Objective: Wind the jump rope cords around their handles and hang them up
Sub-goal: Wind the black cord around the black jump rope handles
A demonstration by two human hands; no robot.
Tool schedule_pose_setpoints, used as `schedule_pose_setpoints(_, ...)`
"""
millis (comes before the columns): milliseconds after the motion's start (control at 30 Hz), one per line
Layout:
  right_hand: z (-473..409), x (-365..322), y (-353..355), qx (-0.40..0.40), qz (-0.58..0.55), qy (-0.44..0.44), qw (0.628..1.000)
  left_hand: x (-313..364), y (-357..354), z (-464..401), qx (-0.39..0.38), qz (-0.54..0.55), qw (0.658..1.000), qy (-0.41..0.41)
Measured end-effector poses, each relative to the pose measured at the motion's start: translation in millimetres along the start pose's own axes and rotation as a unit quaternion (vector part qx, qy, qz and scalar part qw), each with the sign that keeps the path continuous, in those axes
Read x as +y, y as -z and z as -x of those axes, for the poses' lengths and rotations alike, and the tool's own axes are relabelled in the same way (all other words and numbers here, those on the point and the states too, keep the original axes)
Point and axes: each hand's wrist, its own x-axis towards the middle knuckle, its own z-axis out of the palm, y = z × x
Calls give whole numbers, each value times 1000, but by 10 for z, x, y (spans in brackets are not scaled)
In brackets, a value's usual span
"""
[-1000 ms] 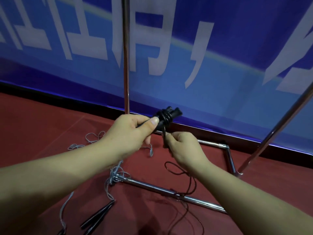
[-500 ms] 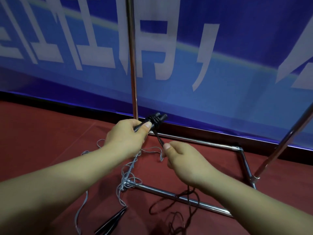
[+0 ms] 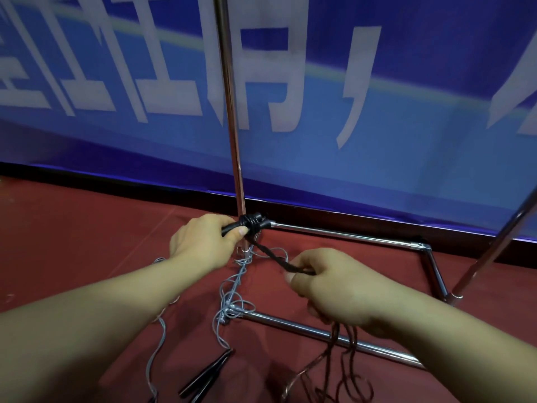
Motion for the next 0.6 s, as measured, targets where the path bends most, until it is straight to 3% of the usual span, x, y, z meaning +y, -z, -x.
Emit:
schedule_pose_setpoints(333, 28, -4, 121, 82, -66, 18, 994, -29, -179, 2, -73, -30, 997, -5)
schedule_pose_setpoints(500, -6, 23, 143, 147, 10, 30, 989, 17, -223, 11, -151, -52, 987, -1)
schedule_pose_setpoints(600, -8, 49, 193, 163, 147, 61, 974, -6, -243, 33, -163, -64, 985, -4)
